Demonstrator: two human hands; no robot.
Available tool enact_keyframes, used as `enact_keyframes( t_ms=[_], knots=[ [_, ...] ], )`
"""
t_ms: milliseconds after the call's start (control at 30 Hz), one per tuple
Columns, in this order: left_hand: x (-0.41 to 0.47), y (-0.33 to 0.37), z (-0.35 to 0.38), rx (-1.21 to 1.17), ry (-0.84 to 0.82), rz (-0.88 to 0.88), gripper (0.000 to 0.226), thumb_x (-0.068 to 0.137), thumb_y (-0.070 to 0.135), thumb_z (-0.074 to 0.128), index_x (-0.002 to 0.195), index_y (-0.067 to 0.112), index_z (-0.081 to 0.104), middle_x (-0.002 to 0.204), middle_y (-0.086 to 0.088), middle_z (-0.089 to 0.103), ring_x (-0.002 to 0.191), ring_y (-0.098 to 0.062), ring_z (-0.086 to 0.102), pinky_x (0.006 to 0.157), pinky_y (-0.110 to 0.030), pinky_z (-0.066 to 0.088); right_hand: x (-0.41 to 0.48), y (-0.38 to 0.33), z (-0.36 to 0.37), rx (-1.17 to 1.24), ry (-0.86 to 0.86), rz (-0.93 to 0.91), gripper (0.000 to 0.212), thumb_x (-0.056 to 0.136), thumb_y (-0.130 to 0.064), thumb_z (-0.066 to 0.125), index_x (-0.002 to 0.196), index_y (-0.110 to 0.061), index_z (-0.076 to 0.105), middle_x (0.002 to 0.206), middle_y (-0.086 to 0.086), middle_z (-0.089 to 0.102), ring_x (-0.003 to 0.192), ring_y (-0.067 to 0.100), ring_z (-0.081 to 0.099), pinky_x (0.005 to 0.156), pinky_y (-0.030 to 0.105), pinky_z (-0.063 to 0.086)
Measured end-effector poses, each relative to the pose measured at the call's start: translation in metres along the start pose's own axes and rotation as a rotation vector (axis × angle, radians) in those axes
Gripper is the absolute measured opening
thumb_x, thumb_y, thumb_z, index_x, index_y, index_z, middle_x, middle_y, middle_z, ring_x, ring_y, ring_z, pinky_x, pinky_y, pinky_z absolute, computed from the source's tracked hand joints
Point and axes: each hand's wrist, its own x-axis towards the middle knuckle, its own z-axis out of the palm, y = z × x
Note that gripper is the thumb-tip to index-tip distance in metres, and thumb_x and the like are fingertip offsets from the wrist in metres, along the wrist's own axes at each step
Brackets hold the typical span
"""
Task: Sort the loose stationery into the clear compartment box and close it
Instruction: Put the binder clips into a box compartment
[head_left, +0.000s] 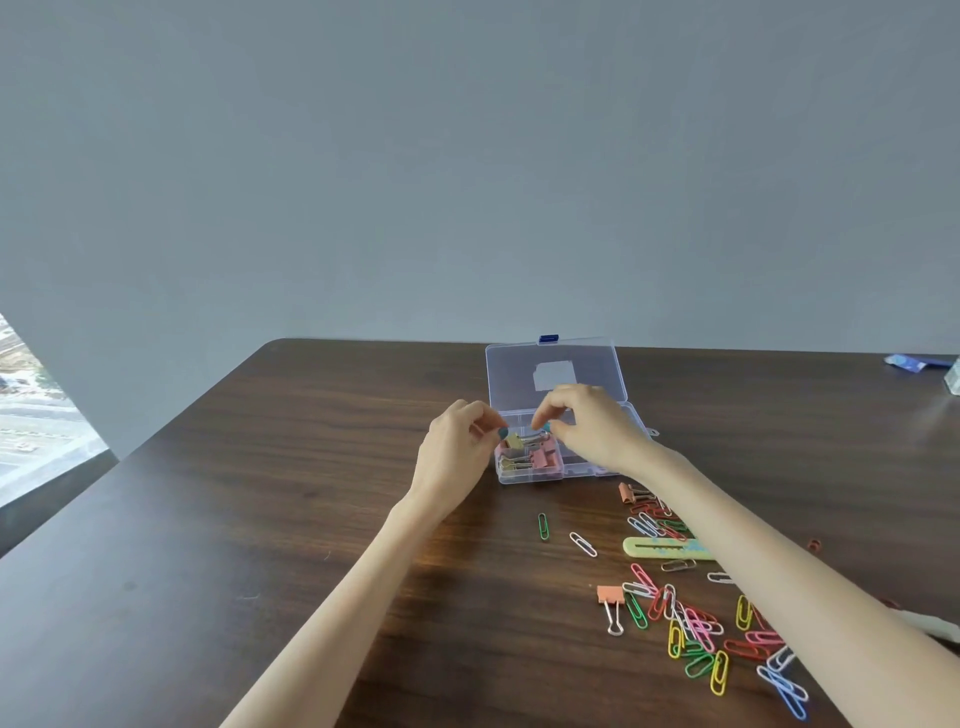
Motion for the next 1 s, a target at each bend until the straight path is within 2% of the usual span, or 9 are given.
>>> enact_keyframes(
  t_ms=[67,233,333,433,567,767,900,1000],
  knots=[
    [0.0,0.003,0.003,0.061,-0.008,0.007,0.008,0.087,0.021,0.065,0.085,0.023,0.072,0.09,0.009,0.058,0.079,-0.01,0.059,0.073,-0.034,0.052,-0.005,0.002,-0.002,-0.077,0.028,-0.038,0.025,0.089,-0.003,0.054,0.088,-0.017,0.074,0.106,0.0,0.067,0.106,0.017,0.056,0.092,0.037,0.047],
    [-0.001,0.01,0.006,0.184,0.004,0.048,0.011,0.09,0.024,0.063,0.089,0.024,0.074,0.091,0.008,0.054,0.08,-0.012,0.057,0.07,-0.031,0.049,-0.014,0.003,-0.003,-0.242,0.014,-0.085,0.031,0.09,-0.001,0.047,0.099,-0.018,0.073,0.11,-0.003,0.059,0.11,0.016,0.045,0.097,0.032,0.038],
    [-0.004,0.015,0.006,0.162,0.02,0.072,0.01,0.09,0.026,0.064,0.089,0.024,0.073,0.09,0.008,0.054,0.079,-0.013,0.057,0.069,-0.031,0.048,-0.018,0.002,-0.005,-0.202,0.011,-0.093,0.037,0.088,0.004,0.044,0.103,-0.018,0.07,0.112,-0.002,0.057,0.112,0.015,0.045,0.1,0.034,0.037],
    [-0.011,0.021,0.008,0.119,0.009,0.102,0.009,0.09,0.024,0.064,0.087,0.027,0.072,0.088,0.011,0.055,0.074,-0.008,0.056,0.068,-0.031,0.05,-0.026,-0.001,-0.011,-0.133,0.07,-0.083,0.038,0.088,0.006,0.043,0.101,-0.017,0.07,0.111,-0.001,0.059,0.108,0.015,0.047,0.093,0.03,0.04],
    [-0.027,0.031,0.012,0.096,-0.047,0.17,0.009,0.089,0.024,0.065,0.09,0.025,0.073,0.089,0.011,0.057,0.076,-0.009,0.057,0.07,-0.029,0.049,-0.046,-0.002,-0.022,-0.071,0.095,-0.057,0.032,0.089,0.002,0.045,0.09,-0.02,0.069,0.101,-0.003,0.058,0.09,0.012,0.053,0.077,0.029,0.047],
    [-0.058,0.044,0.017,0.111,-0.106,0.218,0.007,0.087,0.024,0.065,0.09,0.026,0.071,0.088,0.01,0.056,0.079,-0.011,0.056,0.073,-0.031,0.049,-0.083,0.006,-0.035,-0.069,0.079,-0.005,0.029,0.088,-0.001,0.047,0.083,-0.022,0.066,0.095,-0.004,0.059,0.078,0.008,0.053,0.068,0.029,0.046],
    [-0.079,0.053,0.02,0.121,-0.127,0.25,0.007,0.089,0.027,0.062,0.092,0.028,0.068,0.092,0.013,0.055,0.079,-0.007,0.053,0.073,-0.027,0.047,-0.104,0.012,-0.042,-0.126,0.038,0.02,0.027,0.09,-0.002,0.049,0.09,-0.021,0.068,0.1,-0.005,0.059,0.072,-0.002,0.047,0.061,0.02,0.037],
    [-0.09,0.058,0.021,0.125,-0.156,0.285,0.005,0.088,0.027,0.064,0.091,0.029,0.068,0.092,0.013,0.056,0.079,-0.005,0.052,0.073,-0.026,0.048,-0.114,0.017,-0.041,-0.193,0.013,0.003,0.019,0.091,-0.008,0.054,0.094,-0.021,0.067,0.105,-0.006,0.058,0.073,-0.001,0.049,0.058,0.016,0.033]
  ],
)
